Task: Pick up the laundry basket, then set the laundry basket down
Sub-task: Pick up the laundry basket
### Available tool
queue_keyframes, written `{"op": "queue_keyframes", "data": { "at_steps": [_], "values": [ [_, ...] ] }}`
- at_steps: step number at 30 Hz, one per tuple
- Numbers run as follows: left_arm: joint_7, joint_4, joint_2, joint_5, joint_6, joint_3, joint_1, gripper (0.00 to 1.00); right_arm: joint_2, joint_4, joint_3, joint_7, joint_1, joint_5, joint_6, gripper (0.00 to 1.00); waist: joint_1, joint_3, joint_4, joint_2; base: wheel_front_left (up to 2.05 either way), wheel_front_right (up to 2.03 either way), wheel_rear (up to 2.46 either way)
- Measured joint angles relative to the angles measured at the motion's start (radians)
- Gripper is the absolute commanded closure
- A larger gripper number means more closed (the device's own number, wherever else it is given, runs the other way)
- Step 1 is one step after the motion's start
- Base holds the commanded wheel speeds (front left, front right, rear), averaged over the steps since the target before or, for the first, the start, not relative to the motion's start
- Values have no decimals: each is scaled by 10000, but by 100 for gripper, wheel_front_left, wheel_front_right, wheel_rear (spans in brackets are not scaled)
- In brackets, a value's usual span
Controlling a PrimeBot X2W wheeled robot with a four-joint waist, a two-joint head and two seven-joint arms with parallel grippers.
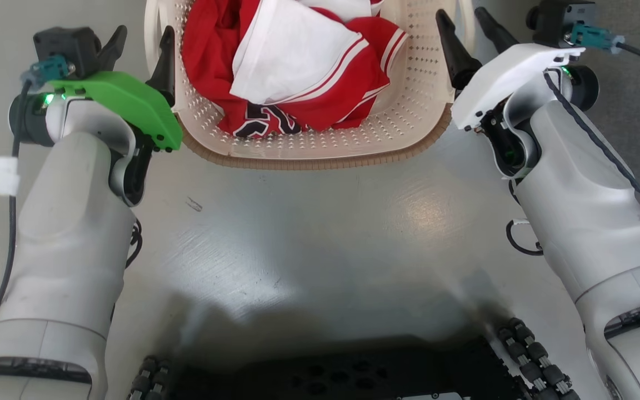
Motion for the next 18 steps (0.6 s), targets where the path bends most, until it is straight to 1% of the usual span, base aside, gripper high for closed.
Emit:
{"op": "queue_keyframes", "data": {
  "at_steps": [6,10,16,18],
  "values": [
    [435,366,-36,-140,0,-328,-288,0,-8,347,196,123,-272,150,-21,0,0,175,23,0,0,0,0],
    [675,640,-42,-374,-2,-439,-539,0,-10,489,384,151,-580,368,-92,0,-1,322,38,0,0,0,0],
    [771,917,-48,-539,-2,-569,-890,0,-17,723,573,157,-816,755,-111,0,0,540,46,0,0,0,0],
    [782,1001,-48,-545,-2,-617,-965,0,-19,769,669,157,-877,836,-174,0,0,608,47,0,0,0,0]
  ]
}}
